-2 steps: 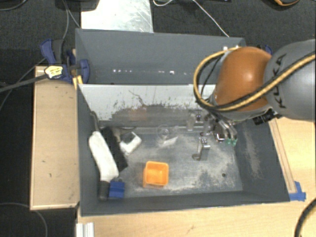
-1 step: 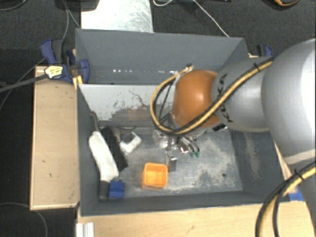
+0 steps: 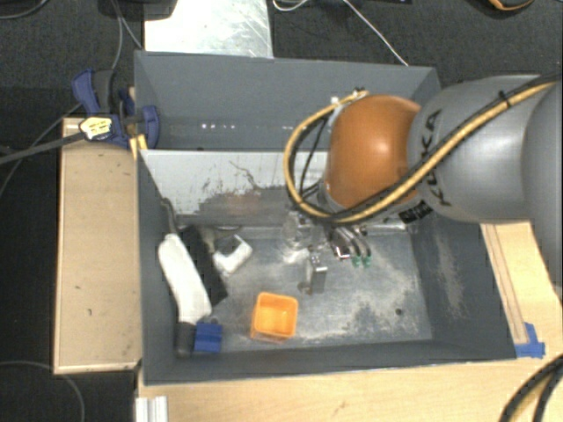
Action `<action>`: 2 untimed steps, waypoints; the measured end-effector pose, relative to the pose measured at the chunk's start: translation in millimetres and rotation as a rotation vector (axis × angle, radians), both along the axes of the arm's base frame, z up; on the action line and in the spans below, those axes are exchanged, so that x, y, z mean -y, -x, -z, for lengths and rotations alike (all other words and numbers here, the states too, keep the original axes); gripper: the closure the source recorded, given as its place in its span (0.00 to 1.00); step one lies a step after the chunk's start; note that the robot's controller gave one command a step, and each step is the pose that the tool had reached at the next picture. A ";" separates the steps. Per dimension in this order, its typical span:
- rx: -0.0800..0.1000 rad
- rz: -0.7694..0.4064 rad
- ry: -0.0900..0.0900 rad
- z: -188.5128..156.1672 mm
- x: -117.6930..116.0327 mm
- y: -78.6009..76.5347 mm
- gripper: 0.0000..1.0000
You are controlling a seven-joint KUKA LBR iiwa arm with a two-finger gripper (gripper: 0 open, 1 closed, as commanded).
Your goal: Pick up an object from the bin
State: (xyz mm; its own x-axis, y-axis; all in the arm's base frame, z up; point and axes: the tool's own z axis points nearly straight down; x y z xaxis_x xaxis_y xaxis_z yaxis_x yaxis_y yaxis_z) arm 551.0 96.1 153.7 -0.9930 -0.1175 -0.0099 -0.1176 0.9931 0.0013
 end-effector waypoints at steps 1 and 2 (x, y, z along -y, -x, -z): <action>-0.015 -0.348 0.000 54.4 -48.8 69.0 0.00; 0.004 -0.291 0.002 82.8 -43.6 59.4 0.00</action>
Offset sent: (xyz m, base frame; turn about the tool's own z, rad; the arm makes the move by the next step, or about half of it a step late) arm -0.0607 0.0432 -0.0837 -0.2919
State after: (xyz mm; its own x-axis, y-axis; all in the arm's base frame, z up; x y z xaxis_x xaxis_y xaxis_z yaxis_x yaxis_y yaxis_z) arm 491.5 139.7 70.9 -0.9175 -0.3975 -0.0133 -0.3975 0.9176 -0.0013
